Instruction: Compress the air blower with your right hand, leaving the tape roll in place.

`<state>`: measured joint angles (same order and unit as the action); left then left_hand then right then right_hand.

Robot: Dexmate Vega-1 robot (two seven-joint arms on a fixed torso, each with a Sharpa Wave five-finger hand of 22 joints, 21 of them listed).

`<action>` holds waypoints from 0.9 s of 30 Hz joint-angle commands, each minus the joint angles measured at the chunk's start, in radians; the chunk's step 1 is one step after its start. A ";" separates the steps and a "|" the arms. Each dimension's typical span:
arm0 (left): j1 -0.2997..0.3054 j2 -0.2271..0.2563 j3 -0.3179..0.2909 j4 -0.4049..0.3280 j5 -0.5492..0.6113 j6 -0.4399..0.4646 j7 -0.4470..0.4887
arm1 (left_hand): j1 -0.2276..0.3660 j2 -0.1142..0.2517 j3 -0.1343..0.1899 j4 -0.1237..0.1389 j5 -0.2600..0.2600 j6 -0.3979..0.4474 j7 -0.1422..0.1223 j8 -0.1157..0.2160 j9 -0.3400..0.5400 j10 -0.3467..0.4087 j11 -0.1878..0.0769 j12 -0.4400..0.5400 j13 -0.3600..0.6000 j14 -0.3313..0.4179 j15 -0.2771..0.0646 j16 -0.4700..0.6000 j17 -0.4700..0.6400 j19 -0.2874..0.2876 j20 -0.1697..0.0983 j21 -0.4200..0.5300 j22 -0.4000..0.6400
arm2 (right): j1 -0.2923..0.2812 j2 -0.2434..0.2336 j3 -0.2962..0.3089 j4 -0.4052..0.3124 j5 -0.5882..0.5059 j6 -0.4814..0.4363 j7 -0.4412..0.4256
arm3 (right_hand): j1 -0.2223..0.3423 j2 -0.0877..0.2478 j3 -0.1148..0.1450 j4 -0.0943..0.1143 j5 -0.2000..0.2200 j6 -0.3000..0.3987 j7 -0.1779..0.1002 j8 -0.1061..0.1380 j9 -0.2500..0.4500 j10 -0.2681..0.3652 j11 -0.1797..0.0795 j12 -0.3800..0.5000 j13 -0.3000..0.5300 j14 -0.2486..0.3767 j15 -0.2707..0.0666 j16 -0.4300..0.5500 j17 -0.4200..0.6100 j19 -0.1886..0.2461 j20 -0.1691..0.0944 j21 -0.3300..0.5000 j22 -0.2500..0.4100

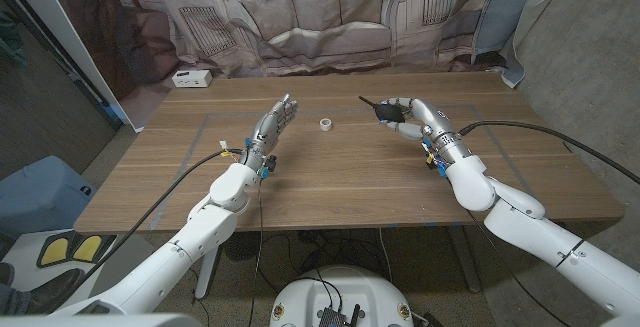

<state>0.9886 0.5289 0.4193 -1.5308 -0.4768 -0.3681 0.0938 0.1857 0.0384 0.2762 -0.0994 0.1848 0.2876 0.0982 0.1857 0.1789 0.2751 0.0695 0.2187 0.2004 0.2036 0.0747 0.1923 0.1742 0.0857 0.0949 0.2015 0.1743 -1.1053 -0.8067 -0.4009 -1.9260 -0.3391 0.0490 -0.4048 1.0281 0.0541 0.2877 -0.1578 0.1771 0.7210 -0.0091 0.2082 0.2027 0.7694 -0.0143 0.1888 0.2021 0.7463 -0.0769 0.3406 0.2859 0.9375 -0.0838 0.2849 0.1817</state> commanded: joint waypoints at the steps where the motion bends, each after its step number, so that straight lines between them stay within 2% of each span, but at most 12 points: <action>1: -0.001 -0.004 0.004 0.003 -0.002 0.003 -0.001 | 0.005 0.008 0.003 -0.004 0.000 0.011 0.000 0.007 0.005 0.004 0.003 0.000 0.003 0.008 0.001 -0.003 0.006 0.007 0.004 -0.004 0.004 | -0.002 -0.006 0.003 -0.002 0.005 -0.002 0.011 | 0.032 0.008 0.007 -0.006 0.004 0.004 -0.002 -0.001 0.004 0.004 -0.007 0.005 0.006 0.001 -0.045 0.002 0.004 0.000 -0.006 -0.003 0.000; 15: -0.009 -0.013 0.008 0.019 -0.002 -0.006 -0.007 | 0.005 0.008 0.003 -0.005 0.000 0.012 0.000 0.007 0.005 0.004 0.004 -0.001 0.003 0.009 0.002 -0.003 0.006 0.008 0.004 -0.004 0.004 | -0.005 0.001 0.008 0.006 -0.002 0.014 -0.017 | 0.084 0.030 0.023 -0.018 0.009 0.023 -0.016 0.007 0.005 0.025 -0.018 0.016 0.006 0.021 -0.063 0.015 0.011 0.011 -0.018 0.001 0.001; 27: -0.005 -0.013 0.009 0.017 -0.002 -0.005 -0.005 | 0.004 0.009 0.003 -0.006 0.000 0.012 -0.001 0.006 0.005 0.006 0.002 0.000 0.003 0.008 0.002 -0.003 0.006 0.008 0.004 -0.004 0.004 | -0.005 0.007 0.011 0.016 0.002 0.032 -0.025 | 0.113 0.052 0.038 -0.015 0.013 0.048 -0.026 0.015 0.005 0.054 -0.025 0.025 0.006 0.057 -0.073 0.022 0.006 0.032 -0.029 0.010 0.002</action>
<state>0.9828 0.5183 0.4266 -1.5164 -0.4783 -0.3704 0.0892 0.1857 0.0384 0.2762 -0.0993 0.1848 0.2875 0.0982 0.1857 0.1789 0.2751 0.0696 0.2187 0.2004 0.2036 0.0747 0.1923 0.1742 0.0856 0.0949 0.2016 0.1743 -1.1098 -0.8055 -0.3928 -1.9183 -0.3389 0.0665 -0.4203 1.1220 0.1031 0.3159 -0.1727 0.1855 0.7527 -0.0394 0.2130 0.2022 0.8132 -0.0391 0.2076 0.2071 0.7924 -0.0860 0.3561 0.2920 0.9617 -0.1077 0.2863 0.1818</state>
